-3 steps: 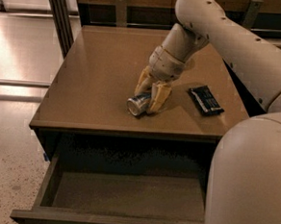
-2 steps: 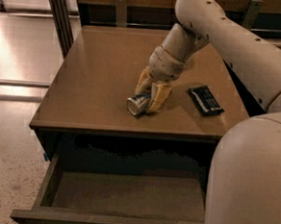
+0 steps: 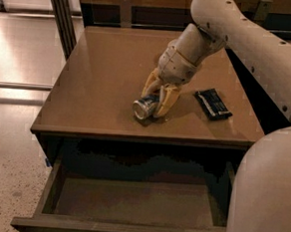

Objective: Place redbull can into top drawer

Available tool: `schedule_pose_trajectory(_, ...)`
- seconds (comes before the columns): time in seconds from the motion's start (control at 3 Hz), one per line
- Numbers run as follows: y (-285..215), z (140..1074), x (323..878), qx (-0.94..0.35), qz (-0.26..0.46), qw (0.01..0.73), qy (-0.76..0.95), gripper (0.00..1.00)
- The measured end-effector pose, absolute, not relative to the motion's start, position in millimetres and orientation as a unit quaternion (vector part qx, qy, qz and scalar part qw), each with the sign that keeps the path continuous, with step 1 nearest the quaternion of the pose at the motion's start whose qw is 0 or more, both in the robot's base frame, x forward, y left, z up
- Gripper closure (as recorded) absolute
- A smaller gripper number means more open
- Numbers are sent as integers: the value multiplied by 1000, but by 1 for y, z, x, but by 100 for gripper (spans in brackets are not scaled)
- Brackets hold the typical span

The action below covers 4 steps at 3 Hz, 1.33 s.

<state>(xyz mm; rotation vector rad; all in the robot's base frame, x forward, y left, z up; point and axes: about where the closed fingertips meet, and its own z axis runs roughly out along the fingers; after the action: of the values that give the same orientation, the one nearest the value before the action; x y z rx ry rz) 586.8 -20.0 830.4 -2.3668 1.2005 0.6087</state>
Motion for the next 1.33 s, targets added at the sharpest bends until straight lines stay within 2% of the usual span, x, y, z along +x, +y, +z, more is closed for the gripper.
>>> schedule_pose_trajectory(0.67, -31, 860, 529, -801, 231, 262, 487, 100)
schedule_pose_trajectory(1.33, -20, 857, 471, -695, 208, 314, 613, 100)
